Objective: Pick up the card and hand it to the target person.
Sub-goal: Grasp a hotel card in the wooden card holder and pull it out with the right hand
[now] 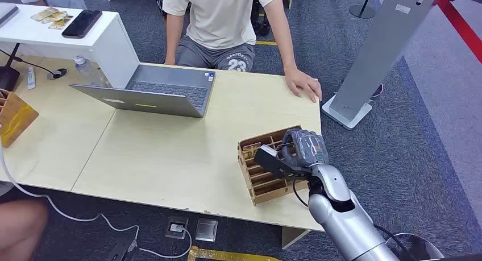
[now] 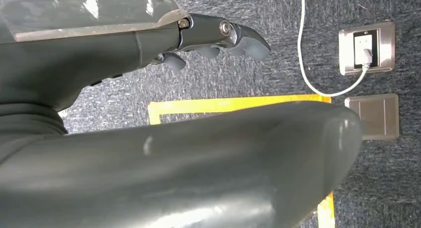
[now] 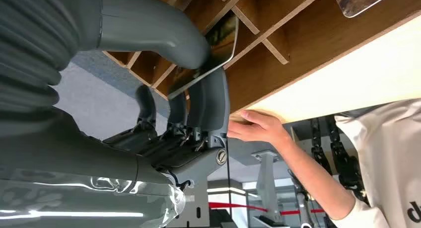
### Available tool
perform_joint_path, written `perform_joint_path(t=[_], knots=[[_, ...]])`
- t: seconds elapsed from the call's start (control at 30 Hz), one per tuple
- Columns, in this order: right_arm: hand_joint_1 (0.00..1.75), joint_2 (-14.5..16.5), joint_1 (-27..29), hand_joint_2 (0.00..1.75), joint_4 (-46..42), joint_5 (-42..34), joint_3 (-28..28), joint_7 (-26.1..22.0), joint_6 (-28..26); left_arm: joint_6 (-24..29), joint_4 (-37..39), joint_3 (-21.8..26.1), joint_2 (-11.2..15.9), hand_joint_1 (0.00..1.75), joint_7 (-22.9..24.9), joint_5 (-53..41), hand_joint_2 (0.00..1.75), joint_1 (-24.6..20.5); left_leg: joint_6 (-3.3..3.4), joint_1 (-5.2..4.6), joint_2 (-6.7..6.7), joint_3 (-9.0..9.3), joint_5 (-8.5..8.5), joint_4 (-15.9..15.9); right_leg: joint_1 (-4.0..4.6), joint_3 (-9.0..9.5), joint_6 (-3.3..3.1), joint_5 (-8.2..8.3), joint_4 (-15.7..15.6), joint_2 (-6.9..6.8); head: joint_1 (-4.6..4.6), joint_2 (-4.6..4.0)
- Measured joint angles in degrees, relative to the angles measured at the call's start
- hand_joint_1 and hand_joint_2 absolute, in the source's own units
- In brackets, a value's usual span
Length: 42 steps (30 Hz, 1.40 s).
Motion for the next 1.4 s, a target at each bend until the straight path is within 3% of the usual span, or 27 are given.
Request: perform_joint_path(t=[0.27, 0.4, 0.77, 0.83, 1.0, 1.13, 1.4], knots=[[1.48, 0.0, -0.1, 1.75, 0.0, -0.4, 0.0, -0.1, 0.1, -0.1, 0.0, 0.0, 0.0, 0.0, 0.0, 0.0, 0.0, 0.0, 0.0, 0.0, 0.0, 0.0, 0.0, 0.0, 0.0, 0.0, 0.0, 0.0, 0.0, 0.0, 0.0, 0.0], [1.49, 0.0, -0.1, 1.75, 0.0, -0.7, 0.0, -0.1, 0.2, -0.3, 0.0, 0.0, 0.0, 0.0, -0.6, -0.2, 1.75, 0.0, 0.0, 0.0, 0.0, 0.0, 0.0, 0.0, 0.0, 0.0, 0.0, 0.0, 0.0, 0.0, 0.01, 0.0], [1.48, -0.2, -0.3, 1.75, -0.4, -1.4, 0.0, -0.2, 1.6, -0.3, 0.0, -0.1, 0.0, 0.0, -1.0, -0.8, 1.75, 0.0, 0.0, 0.0, 0.0, 0.01, 0.0, 0.0, 0.0, 0.0, 0.0, 0.0, 0.0, 0.0, 0.01, 0.0], [1.48, -0.4, -0.5, 1.75, -1.2, -2.9, -0.1, 0.4, 4.2, -0.3, 0.0, -0.1, 0.0, 0.0, -0.8, -0.6, 1.75, 0.0, 0.0, 0.0, 0.0, 0.01, 0.0, 0.0, 0.0, 0.0, 0.0, 0.0, 0.0, 0.0, 0.01, 0.0], [1.48, -3.0, -2.5, 1.75, -7.0, -8.5, -0.2, 5.1, 17.5, -0.3, 0.0, -0.1, 0.2, 0.0, -0.3, -0.2, 1.75, 0.1, 0.0, 0.0, 0.03, 0.03, 0.0, 0.0, 0.0, 0.01, 0.0, 0.0, 0.0, 0.02, -0.01, 0.0], [1.48, -5.2, -2.9, 1.75, -13.0, -10.7, -0.4, 6.7, 21.8, -0.5, 0.0, -0.1, 0.4, 0.0, -0.3, 0.0, 1.75, 0.3, 0.0, 0.0, 0.03, 0.01, 0.0, 0.0, 0.0, -0.01, 0.0, 0.0, 0.0, 0.03, -0.02, 0.0], [1.48, -7.6, -3.3, 1.75, -23.3, -8.5, -0.8, 5.8, 20.4, -0.7, 0.0, -0.1, 0.4, 0.0, -0.3, 0.3, 1.75, 0.3, 0.0, 0.0, 0.04, 0.01, 0.0, 0.0, 0.0, -0.02, 0.0, 0.0, 0.0, 0.03, -0.04, 0.0]])
